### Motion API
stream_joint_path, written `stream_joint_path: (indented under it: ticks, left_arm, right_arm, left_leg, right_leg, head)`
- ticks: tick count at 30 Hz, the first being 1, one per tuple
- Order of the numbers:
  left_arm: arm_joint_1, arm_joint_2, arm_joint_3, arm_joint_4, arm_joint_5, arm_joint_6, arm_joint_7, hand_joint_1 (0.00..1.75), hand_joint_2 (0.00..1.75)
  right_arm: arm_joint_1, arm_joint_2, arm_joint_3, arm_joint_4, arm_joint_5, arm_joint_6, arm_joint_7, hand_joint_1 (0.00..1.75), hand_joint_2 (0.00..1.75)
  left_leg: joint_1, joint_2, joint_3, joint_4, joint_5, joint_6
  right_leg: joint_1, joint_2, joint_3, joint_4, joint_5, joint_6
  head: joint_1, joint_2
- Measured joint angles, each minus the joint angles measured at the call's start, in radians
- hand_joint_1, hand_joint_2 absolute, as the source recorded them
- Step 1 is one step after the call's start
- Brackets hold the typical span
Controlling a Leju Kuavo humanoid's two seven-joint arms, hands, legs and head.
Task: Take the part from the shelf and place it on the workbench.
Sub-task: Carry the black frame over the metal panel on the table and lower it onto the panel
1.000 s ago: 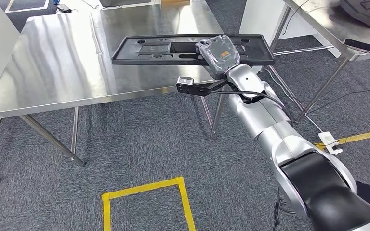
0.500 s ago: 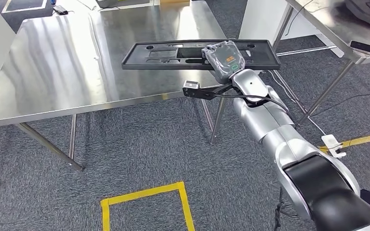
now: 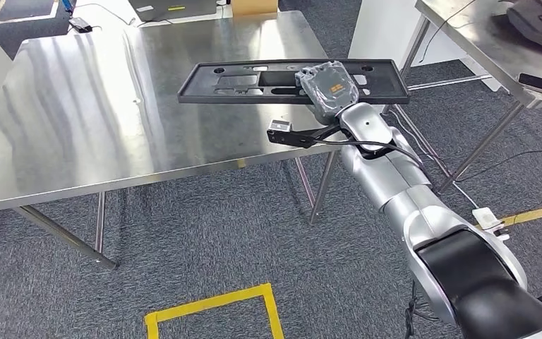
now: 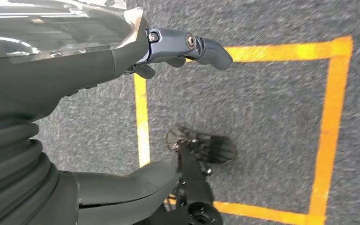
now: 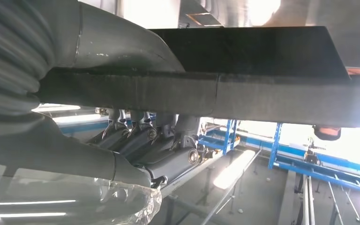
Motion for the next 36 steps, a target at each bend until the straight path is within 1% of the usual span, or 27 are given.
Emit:
stream_joint_path:
  ticks: [2, 3, 5, 6, 7, 8, 9, 10, 11, 12, 13, 15, 17, 19, 20, 21, 22, 23, 24, 26, 27, 28, 30, 32, 33, 35, 36]
  left_arm:
    - [-0.001, 0.0, 0.0, 0.0, 0.0, 0.0, 0.0, 0.0, 1.75]
    - [-0.001, 0.0, 0.0, 0.0, 0.0, 0.0, 0.0, 0.0, 1.75]
    - [-0.002, 0.0, 0.0, 0.0, 0.0, 0.0, 0.0, 0.0, 1.75]
    - [-0.001, -0.001, -0.001, 0.0, 0.0, 0.0, 0.0, 0.0, 1.75]
    - [0.0, -0.002, -0.001, 0.001, 0.0, 0.0, 0.0, 0.0, 1.75]
    - [0.001, -0.003, -0.001, 0.002, 0.0, 0.0, 0.0, 0.0, 1.75]
    - [0.002, -0.004, -0.001, 0.003, 0.0, 0.0, 0.0, 0.0, 1.75]
    - [0.002, -0.004, -0.001, 0.004, 0.0, 0.0, 0.0, 0.0, 1.75]
    - [0.002, -0.004, -0.002, 0.004, 0.0, 0.0, 0.0, 0.0, 1.75]
    - [0.001, -0.004, -0.002, 0.005, 0.0, 0.0, 0.001, 0.0, 1.75]
    - [0.001, -0.004, -0.004, 0.005, 0.0, 0.0, 0.002, 0.0, 1.75]
    - [-0.001, -0.002, -0.007, 0.005, -0.002, 0.0, 0.002, 0.0, 1.75]
    - [-0.003, -0.001, -0.012, 0.006, -0.007, 0.0, 0.002, 0.0, 1.75]
    - [-0.007, -0.003, -0.017, 0.006, -0.014, -0.001, 0.002, 0.0, 1.75]
    - [-0.008, -0.003, -0.018, 0.007, -0.016, -0.001, 0.004, 0.0, 1.75]
    - [-0.009, -0.003, -0.019, 0.007, -0.017, -0.001, 0.005, 0.0, 1.75]
    - [-0.009, -0.002, -0.019, 0.007, -0.018, -0.001, 0.007, 0.0, 1.75]
    - [-0.009, -0.002, -0.02, 0.007, -0.018, -0.001, 0.009, 0.0, 1.75]
    - [-0.009, -0.001, -0.022, 0.007, -0.018, -0.001, 0.011, 0.0, 1.75]
    - [-0.01, 0.0, -0.025, 0.007, -0.018, -0.001, 0.014, 0.0, 1.75]
    - [-0.011, 0.001, -0.026, 0.007, -0.017, -0.001, 0.016, 0.0, 1.75]
    - [-0.012, 0.001, -0.027, 0.007, -0.015, -0.001, 0.017, 0.0, 1.75]
    - [-0.016, 0.001, -0.031, 0.007, -0.009, -0.001, 0.017, 0.0, 1.75]
    - [-0.021, -0.001, -0.033, 0.007, -0.003, -0.001, 0.015, 0.0, 1.75]
    - [-0.024, -0.001, -0.033, 0.007, -0.001, -0.001, 0.014, 0.0, 1.75]
    - [-0.028, -0.002, -0.033, 0.007, 0.0, -0.001, 0.013, 0.0, 1.75]
    - [-0.029, -0.002, -0.034, 0.007, 0.0, 0.0, 0.01, 0.0, 1.75]
  right_arm:
    - [-0.002, -0.002, 0.0, -0.002, 0.0, 0.004, 0.0, 1.75, 1.75]
    - [-0.001, -0.004, 0.0, -0.003, 0.0, 0.005, 0.0, 1.75, 1.75]
    - [0.003, -0.008, 0.0, -0.003, 0.0, 0.008, 0.0, 1.75, 1.75]
    - [0.006, -0.011, 0.0, -0.003, 0.001, 0.009, 0.0, 1.75, 1.75]
    - [0.008, -0.013, 0.001, -0.003, 0.001, 0.01, 0.0, 1.75, 1.75]
    - [0.009, -0.014, 0.001, -0.002, 0.001, 0.011, 0.0, 1.75, 1.75]
    - [0.009, -0.015, 0.001, -0.002, 0.001, 0.011, 0.0, 1.75, 1.75]
    - [0.007, -0.015, 0.001, -0.002, 0.001, 0.012, 0.0, 1.75, 1.75]
    - [0.005, -0.016, 0.002, -0.001, 0.001, 0.013, 0.0, 1.75, 1.75]
    - [0.003, -0.017, 0.003, 0.0, 0.001, 0.015, -0.001, 1.75, 1.75]
    - [0.0, -0.018, 0.004, 0.001, 0.001, 0.016, -0.002, 1.75, 1.75]
    - [-0.009, -0.018, 0.004, 0.002, 0.001, 0.017, -0.004, 1.75, 1.75]
    - [-0.019, -0.021, 0.004, 0.002, 0.001, 0.015, -0.002, 1.75, 1.75]
    - [-0.022, -0.024, 0.004, 0.002, 0.002, 0.012, 0.001, 1.75, 1.75]
    - [-0.019, -0.026, 0.005, 0.002, 0.004, 0.013, 0.002, 1.75, 1.75]
    - [-0.012, -0.028, 0.005, 0.0, 0.008, 0.016, 0.005, 1.75, 1.75]
    - [-0.005, -0.031, 0.006, -0.001, 0.014, 0.022, 0.008, 1.75, 1.75]
    - [0.001, -0.033, 0.007, -0.003, 0.021, 0.031, 0.013, 1.75, 1.75]
    - [0.005, -0.035, 0.01, -0.004, 0.033, 0.041, 0.018, 1.75, 1.75]
    - [0.004, -0.037, 0.017, 0.002, 0.058, 0.058, 0.028, 1.75, 1.75]
    - [0.001, -0.036, 0.023, 0.008, 0.071, 0.063, 0.031, 1.75, 1.75]
    - [-0.003, -0.036, 0.029, 0.016, 0.083, 0.066, 0.033, 1.75, 1.75]
    - [-0.016, -0.033, 0.041, 0.038, 0.106, 0.065, 0.037, 1.75, 1.75]
    - [-0.032, -0.029, 0.053, 0.066, 0.124, 0.058, 0.042, 1.75, 1.75]
    - [-0.039, -0.027, 0.059, 0.079, 0.129, 0.054, 0.044, 1.75, 1.75]
    - [-0.045, -0.024, 0.07, 0.105, 0.135, 0.047, 0.047, 1.75, 1.75]
    - [-0.044, -0.022, 0.075, 0.118, 0.14, 0.044, 0.05, 1.75, 1.75]
  left_leg:
    - [-0.002, -0.002, 0.02, -0.008, -0.007, 0.014]
    - [-0.002, -0.003, 0.028, -0.009, -0.013, 0.019]
    - [-0.005, -0.007, 0.042, -0.009, -0.03, 0.026]
    - [-0.007, -0.01, 0.053, -0.009, -0.04, 0.028]
    - [-0.009, -0.014, 0.067, -0.009, -0.052, 0.028]
    - [-0.011, -0.016, 0.083, -0.009, -0.064, 0.028]
    - [-0.013, -0.018, 0.099, -0.009, -0.077, 0.027]
    - [-0.016, -0.019, 0.114, -0.007, -0.091, 0.024]
    - [-0.019, -0.02, 0.126, -0.005, -0.105, 0.021]
    - [-0.021, -0.02, 0.134, -0.004, -0.118, 0.017]
    - [-0.024, -0.02, 0.141, 0.002, -0.127, 0.013]
    - [-0.023, -0.017, 0.148, 0.016, -0.14, 0.005]
    - [-0.018, -0.012, 0.119, 0.08, -0.144, -0.005]
    - [-0.009, -0.006, 0.037, 0.202, -0.172, -0.018]
    - [-0.003, -0.004, -0.009, 0.257, -0.202, -0.024]
    - [0.002, -0.002, -0.047, 0.289, -0.233, -0.03]
    - [0.006, -0.001, -0.071, 0.291, -0.248, -0.033]
    - [0.009, 0.0, -0.08, 0.264, -0.238, -0.034]
    - [0.011, 0.0, -0.076, 0.209, -0.194, -0.034]
    - [0.01, -0.001, -0.054, 0.079, -0.068, -0.026]
    - [0.008, -0.003, -0.044, 0.034, -0.02, -0.022]
    - [0.006, -0.005, -0.038, 0.012, 0.006, -0.017]
    - [0.004, -0.007, -0.028, 0.005, 0.021, -0.008]
    - [0.005, -0.007, -0.02, -0.001, 0.024, 0.003]
    - [0.005, -0.006, -0.016, -0.004, 0.023, 0.008]
    - [0.002, -0.008, -0.013, -0.003, 0.017, 0.017]
    - [0.001, -0.01, -0.011, -0.003, 0.014, 0.019]
  right_leg:
    - [0.001, -0.002, -0.049, 0.083, -0.002, 0.0]
    - [0.001, -0.003, -0.093, 0.149, -0.011, -0.004]
    - [0.003, -0.003, -0.184, 0.26, -0.053, -0.013]
    - [0.004, -0.003, -0.215, 0.28, -0.074, -0.016]
    - [0.005, -0.003, -0.23, 0.268, -0.081, -0.016]
    - [0.005, -0.003, -0.23, 0.226, -0.067, -0.011]
    - [0.006, -0.004, -0.218, 0.161, -0.027, -0.003]
    - [0.007, -0.007, -0.205, 0.086, 0.03, 0.008]
    - [0.01, -0.011, -0.192, 0.029, 0.08, 0.01]
    - [0.014, -0.014, -0.18, -0.007, 0.119, 0.007]
    - [0.015, -0.016, -0.173, -0.022, 0.136, -0.004]
    - [0.013, -0.014, -0.151, -0.023, 0.133, -0.03]
    - [0.007, -0.013, -0.129, -0.025, 0.124, -0.047]
    - [0.005, -0.011, -0.111, -0.026, 0.114, -0.055]
    - [0.005, -0.01, -0.103, -0.026, 0.106, -0.056]
    - [0.005, -0.009, -0.094, -0.026, 0.098, -0.055]
    - [0.004, -0.008, -0.083, -0.026, 0.088, -0.053]
    - [0.003, -0.007, -0.072, -0.026, 0.078, -0.05]
    - [0.002, -0.006, -0.06, -0.026, 0.069, -0.047]
    - [0.002, -0.002, -0.044, -0.024, 0.052, -0.037]
    - [0.005, 0.0, -0.041, -0.023, 0.044, -0.031]
    - [0.008, 0.003, -0.04, -0.022, 0.037, -0.025]
    - [0.013, 0.005, -0.04, -0.019, 0.022, -0.013]
    - [0.013, 0.002, -0.058, 0.02, -0.003, -0.008]
    - [0.012, 0.0, -0.084, 0.07, -0.025, -0.01]
    - [0.012, -0.001, -0.161, 0.211, -0.076, -0.015]
    - [0.012, -0.001, -0.195, 0.267, -0.089, -0.014]
  head:
    - [0.001, 0.0]
    - [0.0, 0.0]
    - [0.0, 0.0]
    - [0.0, 0.0]
    - [0.0, 0.0]
    - [0.0, 0.0]
    - [0.0, 0.0]
    - [0.001, 0.0]
    - [0.001, 0.0]
    - [0.0, 0.0]
    - [-0.001, 0.0]
    - [-0.003, 0.0]
    - [-0.004, 0.0]
    - [-0.005, 0.0]
    - [-0.006, 0.0]
    - [-0.006, 0.0]
    - [-0.006, 0.0]
    - [-0.006, 0.0]
    - [-0.006, 0.0]
    - [-0.006, 0.0]
    - [-0.006, 0.0]
    - [-0.006, 0.0]
    - [-0.005, 0.0]
    - [-0.004, 0.0]
    - [-0.004, 0.0]
    - [-0.003, 0.0]
    - [-0.003, 0.0]
